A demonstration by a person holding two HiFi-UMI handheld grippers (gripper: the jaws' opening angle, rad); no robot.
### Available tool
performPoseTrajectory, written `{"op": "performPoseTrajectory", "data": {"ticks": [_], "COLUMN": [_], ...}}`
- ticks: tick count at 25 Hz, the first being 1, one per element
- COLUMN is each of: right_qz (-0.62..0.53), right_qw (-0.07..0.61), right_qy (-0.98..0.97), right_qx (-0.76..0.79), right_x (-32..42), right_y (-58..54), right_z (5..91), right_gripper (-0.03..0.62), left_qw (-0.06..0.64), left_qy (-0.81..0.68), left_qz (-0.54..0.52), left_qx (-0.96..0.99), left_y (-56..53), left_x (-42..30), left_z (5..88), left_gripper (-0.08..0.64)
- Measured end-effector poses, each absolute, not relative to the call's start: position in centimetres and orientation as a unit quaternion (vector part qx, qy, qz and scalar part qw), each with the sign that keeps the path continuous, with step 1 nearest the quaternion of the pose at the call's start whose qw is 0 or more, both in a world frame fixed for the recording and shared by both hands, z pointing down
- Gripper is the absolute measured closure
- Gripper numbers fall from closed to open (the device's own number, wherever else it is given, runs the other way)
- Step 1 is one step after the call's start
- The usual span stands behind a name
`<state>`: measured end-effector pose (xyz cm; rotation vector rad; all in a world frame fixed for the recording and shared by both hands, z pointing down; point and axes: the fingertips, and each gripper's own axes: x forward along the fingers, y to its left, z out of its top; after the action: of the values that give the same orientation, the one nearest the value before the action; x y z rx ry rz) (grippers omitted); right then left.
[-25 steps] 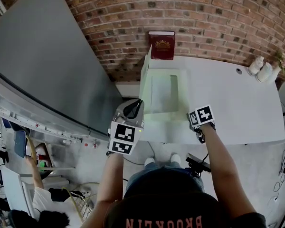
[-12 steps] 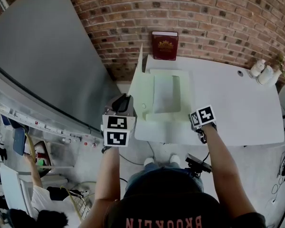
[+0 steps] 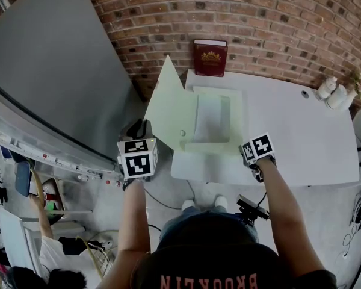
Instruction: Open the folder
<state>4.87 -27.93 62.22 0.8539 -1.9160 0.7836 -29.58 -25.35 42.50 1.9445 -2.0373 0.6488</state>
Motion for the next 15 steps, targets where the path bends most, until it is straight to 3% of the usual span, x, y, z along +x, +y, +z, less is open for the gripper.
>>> {"op": "performPoseTrajectory", "data": {"ticks": [15], "right_qz": [0.33], "right_qw": [0.442], "right_qy": [-0.762], "right_qx": [0.339], "right_x": [4.9], "right_y": [-27.9], "right_z": [62.3], "right_gripper": [0.589], "left_qw": [0.149], "left_qy": [-0.705], "left_qz": [0.294], "left_qx": [0.628], "left_y": [-26.6], "left_x": [-35.6], "left_z": [45.4], "left_gripper": [0.488]}}
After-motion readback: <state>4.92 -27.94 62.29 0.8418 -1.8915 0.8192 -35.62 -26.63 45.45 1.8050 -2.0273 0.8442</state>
